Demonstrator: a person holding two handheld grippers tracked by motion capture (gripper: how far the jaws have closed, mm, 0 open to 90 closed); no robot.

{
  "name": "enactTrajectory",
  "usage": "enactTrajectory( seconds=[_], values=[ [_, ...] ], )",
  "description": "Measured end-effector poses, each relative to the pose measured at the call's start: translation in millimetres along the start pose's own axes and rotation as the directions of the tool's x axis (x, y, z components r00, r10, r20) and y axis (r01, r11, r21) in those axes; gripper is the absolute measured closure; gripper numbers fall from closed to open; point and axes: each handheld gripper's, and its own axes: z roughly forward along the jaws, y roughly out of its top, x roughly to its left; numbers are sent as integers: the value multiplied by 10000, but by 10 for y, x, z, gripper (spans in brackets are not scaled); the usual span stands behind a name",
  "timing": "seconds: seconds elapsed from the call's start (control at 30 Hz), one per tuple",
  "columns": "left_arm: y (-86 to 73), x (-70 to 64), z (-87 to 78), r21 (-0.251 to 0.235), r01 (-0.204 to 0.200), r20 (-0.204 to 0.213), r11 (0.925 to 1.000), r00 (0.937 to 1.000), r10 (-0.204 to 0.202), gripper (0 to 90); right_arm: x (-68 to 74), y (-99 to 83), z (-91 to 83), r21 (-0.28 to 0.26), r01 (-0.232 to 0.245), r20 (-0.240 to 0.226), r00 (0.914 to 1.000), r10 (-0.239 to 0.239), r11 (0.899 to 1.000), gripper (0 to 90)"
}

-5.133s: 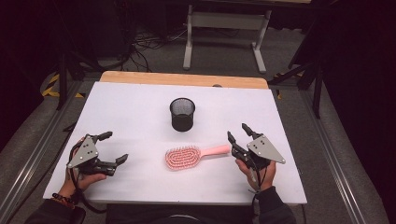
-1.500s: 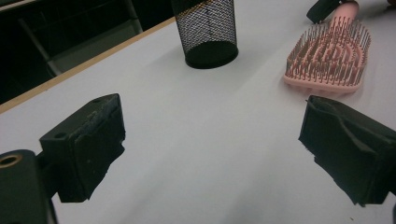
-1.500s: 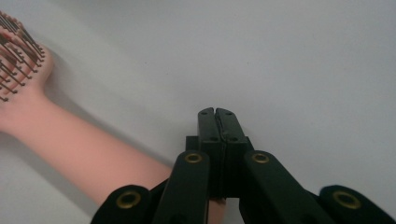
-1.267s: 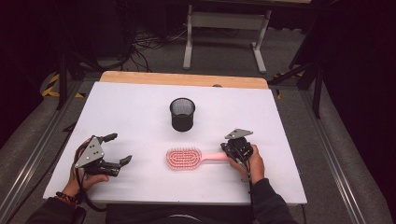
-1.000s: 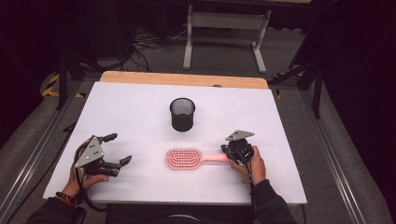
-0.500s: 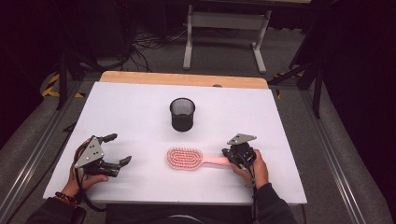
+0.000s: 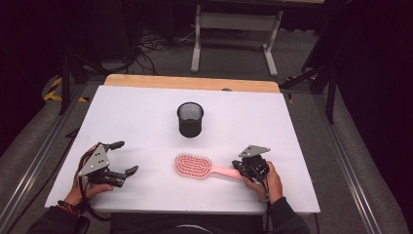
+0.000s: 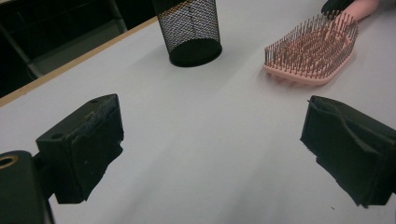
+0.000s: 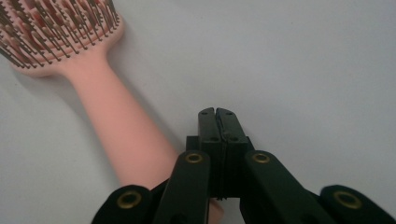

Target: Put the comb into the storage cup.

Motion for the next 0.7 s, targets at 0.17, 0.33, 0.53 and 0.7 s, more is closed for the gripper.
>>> enactTrajectory(
  seconds=[0.17, 0.33, 0.53, 0.7],
  values=[
    [0, 1, 1, 18, -8, 12, 10000, 10000, 8, 64, 32, -34, -28, -17, 72, -56, 10000, -72, 10000, 900],
    [-1, -1, 5, 45, -23, 13, 10000, 10000, 23, 64, 66, -60, -56, -18, 136, -121, 9998, -136, 9999, 900],
    [0, -8, 11, 39, 1, 70, 10000, 10000, -1, 65, 110, -95, -88, -32, 215, -254, 9994, -215, 9998, 900],
    [-1, -8, 15, 92, 12, 98, 10000, 10000, -13, 66, 140, -114, -105, -31, 284, -319, 9991, -285, 9996, 900]
  ],
)
